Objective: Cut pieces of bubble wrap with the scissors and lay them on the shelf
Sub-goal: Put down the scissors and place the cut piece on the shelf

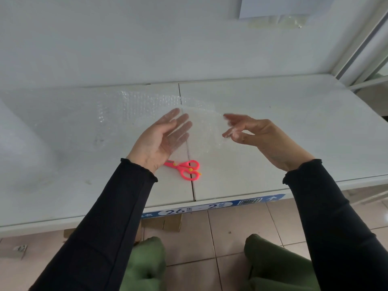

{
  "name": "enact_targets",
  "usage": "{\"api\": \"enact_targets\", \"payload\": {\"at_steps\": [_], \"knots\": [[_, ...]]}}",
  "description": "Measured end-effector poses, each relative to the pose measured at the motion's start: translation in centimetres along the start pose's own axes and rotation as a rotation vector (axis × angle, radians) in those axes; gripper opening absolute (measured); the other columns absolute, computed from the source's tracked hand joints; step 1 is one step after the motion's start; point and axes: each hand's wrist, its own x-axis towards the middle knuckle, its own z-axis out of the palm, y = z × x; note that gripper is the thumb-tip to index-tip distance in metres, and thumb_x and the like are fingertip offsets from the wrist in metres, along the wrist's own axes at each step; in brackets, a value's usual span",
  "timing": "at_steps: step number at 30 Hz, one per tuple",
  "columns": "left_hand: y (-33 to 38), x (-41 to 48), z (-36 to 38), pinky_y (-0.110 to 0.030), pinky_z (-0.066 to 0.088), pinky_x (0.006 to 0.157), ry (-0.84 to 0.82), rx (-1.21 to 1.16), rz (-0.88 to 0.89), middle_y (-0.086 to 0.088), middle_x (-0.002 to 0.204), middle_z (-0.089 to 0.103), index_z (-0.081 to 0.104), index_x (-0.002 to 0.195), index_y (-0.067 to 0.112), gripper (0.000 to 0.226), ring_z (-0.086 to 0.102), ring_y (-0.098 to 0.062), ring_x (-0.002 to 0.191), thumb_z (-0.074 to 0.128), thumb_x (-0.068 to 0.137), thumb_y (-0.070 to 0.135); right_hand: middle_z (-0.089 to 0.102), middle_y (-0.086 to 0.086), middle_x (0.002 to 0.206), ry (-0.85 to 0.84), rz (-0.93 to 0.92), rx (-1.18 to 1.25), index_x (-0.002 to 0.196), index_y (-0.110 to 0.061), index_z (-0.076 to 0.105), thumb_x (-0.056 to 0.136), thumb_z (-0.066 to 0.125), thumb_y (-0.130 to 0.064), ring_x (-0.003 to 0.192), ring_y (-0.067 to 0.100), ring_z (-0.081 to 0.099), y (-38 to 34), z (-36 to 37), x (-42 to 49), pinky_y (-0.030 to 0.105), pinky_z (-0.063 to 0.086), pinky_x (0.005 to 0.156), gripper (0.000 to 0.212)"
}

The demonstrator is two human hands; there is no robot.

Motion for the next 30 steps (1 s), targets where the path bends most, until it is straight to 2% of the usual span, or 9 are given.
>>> {"api": "enact_targets", "payload": {"at_steps": [4, 7, 11, 14, 17, 20, 23, 26, 30], "knots": [[0.3, -0.4, 0.8, -0.033, 0.055, 0.098, -0.122, 0.044, 0.102, 0.003, 0.125, 0.072, 0.062, 0.131, 0.021, 0.033, 0.069, -0.017, 0.116, 0.049, 0.103, 0.01, 0.073, -0.009, 0.121, -0.003, 0.156, -0.088, 0.109, -0.018, 0.076, 0.099, 0.05, -0.045, 0.116, 0.011, 0.067, 0.5, 0.5, -0.1, 0.04, 0.05, 0.105, 0.038], [0.4, -1.1, 1.4, -0.042, 0.038, 0.113, -0.217, 0.159, 0.182, 0.002, 0.124, 0.071, 0.069, 0.117, 0.023, 0.027, 0.064, -0.02, 0.124, 0.05, 0.101, 0.011, 0.069, -0.013, 0.127, 0.043, 0.195, -0.089, 0.118, -0.025, 0.073, 0.099, 0.031, -0.062, 0.117, 0.005, 0.064, 0.1, 0.9, -0.1, 0.04, 0.05, 0.105, 0.059], [0.0, -2.1, 2.4, -0.039, 0.046, 0.106, -0.343, 0.352, 0.387, -0.014, 0.106, 0.074, 0.071, 0.097, 0.003, 0.022, 0.067, -0.03, 0.116, 0.049, 0.095, -0.001, 0.059, -0.004, 0.142, 0.071, 0.317, 0.099, 0.12, -0.035, 0.073, 0.087, 0.013, -0.083, 0.128, 0.015, 0.056, 0.3, 0.6, 0.2, 0.045, 0.044, 0.109, 0.083], [-0.6, -2.6, 2.8, -0.034, 0.05, 0.103, -0.41, 0.664, 0.436, -0.013, 0.103, 0.077, 0.072, 0.092, -0.002, 0.01, 0.07, -0.023, 0.111, 0.064, 0.088, 0.001, 0.069, 0.015, 0.127, 0.061, 0.445, 0.499, 0.127, -0.013, 0.066, 0.08, 0.022, -0.089, 0.115, 0.033, 0.068, 0.3, 0.0, 0.8, 0.052, 0.05, 0.103, 0.1], [-1.2, -2.9, 2.7, -0.019, 0.029, 0.114, -0.52, 0.907, 0.374, 0.004, 0.099, 0.079, 0.075, 0.084, 0.011, 0.014, 0.066, -0.007, 0.113, 0.067, 0.089, 0.001, 0.07, 0.018, 0.124, 0.053, 0.436, 0.647, 0.133, -0.008, 0.06, 0.09, 0.046, -0.069, 0.112, 0.034, 0.07, -0.1, -0.1, 0.6, 0.045, 0.055, 0.096, 0.075], [-1.8, -2.2, 2.0, -0.041, -0.011, 0.122, -0.522, 1.115, 0.394, 0.012, 0.109, 0.077, 0.076, 0.085, 0.017, 0.013, 0.056, 0.0, 0.126, 0.071, 0.085, 0.005, 0.071, 0.012, 0.126, 0.18, 0.371, 0.644, 0.131, -0.01, 0.061, 0.102, 0.053, -0.025, 0.108, 0.026, 0.073, 0.3, 0.2, 0.7, 0.036, 0.059, 0.089, 0.034], [-1.9, -2.3, 2.0, -0.032, 0.007, 0.124, -0.467, 1.133, 0.415, 0.017, 0.123, 0.07, 0.076, 0.091, 0.016, 0.01, 0.047, 0.0, 0.133, 0.077, 0.082, 0.014, 0.072, 0.01, 0.123, 0.317, 0.291, 0.721, 0.128, -0.011, 0.065, 0.102, 0.052, -0.011, 0.107, 0.024, 0.073, 0.6, 0.1, 0.9, 0.034, 0.059, 0.091, 0.029], [-1.8, -2.9, 2.7, -0.006, 0.036, 0.097, -0.399, 1.089, 0.421, 0.021, 0.137, 0.057, 0.078, 0.093, 0.023, 0.017, 0.039, -0.002, 0.135, 0.074, 0.085, 0.037, 0.072, 0.006, 0.124, 0.321, 0.215, 0.716, 0.128, -0.014, 0.065, 0.103, 0.051, -0.013, 0.115, 0.025, 0.069, 0.5, -0.1, 0.9, 0.035, 0.056, 0.097, 0.029], [-2.3, -2.4, 2.8, -0.032, 0.018, 0.118, -0.238, 1.122, 0.585, 0.022, 0.159, 0.029, 0.079, 0.099, 0.035, 0.024, 0.017, -0.003, 0.149, 0.059, 0.094, 0.046, 0.067, 0.007, 0.133, 0.228, 0.097, 0.641, 0.132, -0.012, 0.061, 0.105, 0.046, -0.018, 0.124, 0.027, 0.063, 0.0, 0.3, 0.6, 0.041, 0.048, 0.105, 0.032]]}}
